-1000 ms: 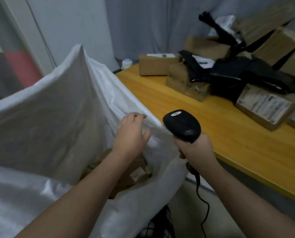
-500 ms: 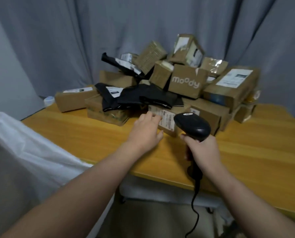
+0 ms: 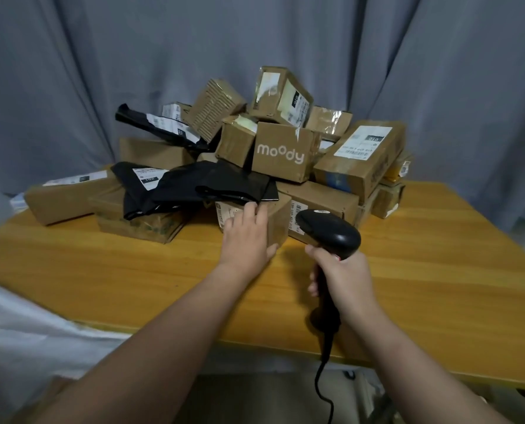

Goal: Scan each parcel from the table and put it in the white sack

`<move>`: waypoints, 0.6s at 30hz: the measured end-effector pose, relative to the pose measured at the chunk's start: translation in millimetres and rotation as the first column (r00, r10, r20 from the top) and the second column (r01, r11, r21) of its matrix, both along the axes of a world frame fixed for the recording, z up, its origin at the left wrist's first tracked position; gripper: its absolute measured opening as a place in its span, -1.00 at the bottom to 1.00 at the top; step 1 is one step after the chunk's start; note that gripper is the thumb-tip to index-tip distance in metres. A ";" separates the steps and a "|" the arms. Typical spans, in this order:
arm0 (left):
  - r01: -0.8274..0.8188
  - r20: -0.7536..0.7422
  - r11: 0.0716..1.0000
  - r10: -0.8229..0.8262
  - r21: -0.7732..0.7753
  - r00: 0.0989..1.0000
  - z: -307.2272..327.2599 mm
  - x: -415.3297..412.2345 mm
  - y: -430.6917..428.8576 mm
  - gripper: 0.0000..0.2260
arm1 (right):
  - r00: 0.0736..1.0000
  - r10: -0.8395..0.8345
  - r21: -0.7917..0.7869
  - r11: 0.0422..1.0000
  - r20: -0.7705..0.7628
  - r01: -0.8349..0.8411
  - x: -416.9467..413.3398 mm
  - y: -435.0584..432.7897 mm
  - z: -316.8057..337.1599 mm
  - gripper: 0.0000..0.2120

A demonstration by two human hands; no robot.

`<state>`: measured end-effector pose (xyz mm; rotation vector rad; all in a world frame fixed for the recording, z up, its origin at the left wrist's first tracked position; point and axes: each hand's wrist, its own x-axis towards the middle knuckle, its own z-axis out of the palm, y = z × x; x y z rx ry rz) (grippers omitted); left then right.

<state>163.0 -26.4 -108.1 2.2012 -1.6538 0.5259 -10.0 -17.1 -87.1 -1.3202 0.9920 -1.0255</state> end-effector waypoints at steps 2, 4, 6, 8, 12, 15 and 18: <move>0.052 0.131 0.998 -0.048 -0.022 0.990 4.7 12.5 6.0 -0.49 | 1.000 0.007 0.000 1.000 0.013 -0.007 1.3 -1.3 4.7 -0.83; 0.108 0.214 0.994 -0.108 0.011 0.971 12.6 26.3 14.2 -0.61 | 1.000 0.014 -0.007 1.000 0.017 -0.014 3.0 -1.8 9.1 -0.86; 0.182 0.293 0.978 -0.203 0.097 0.934 15.8 36.2 23.3 -0.66 | 1.000 0.027 -0.020 0.999 0.013 -0.027 5.3 -1.9 12.1 -0.86; 0.247 0.362 0.962 -0.272 0.115 0.891 13.4 44.5 31.7 -0.63 | 0.999 0.042 -0.031 0.999 0.001 -0.042 9.4 -1.7 14.5 -0.85; 0.053 0.275 0.996 -0.030 -0.075 0.961 34.2 66.5 19.7 -0.54 | 0.997 0.070 -0.041 0.997 -0.044 -0.071 24.3 -1.8 21.3 -0.87; -0.045 0.405 0.996 0.012 0.071 0.914 56.0 73.1 4.6 -0.59 | 0.996 0.070 -0.041 0.997 -0.054 -0.072 34.0 -0.9 20.9 -0.89; -0.025 0.470 0.986 -0.057 0.166 0.881 69.9 73.5 -3.8 -0.75 | 0.996 0.070 -0.038 0.997 -0.053 -0.072 37.6 2.2 18.9 -0.89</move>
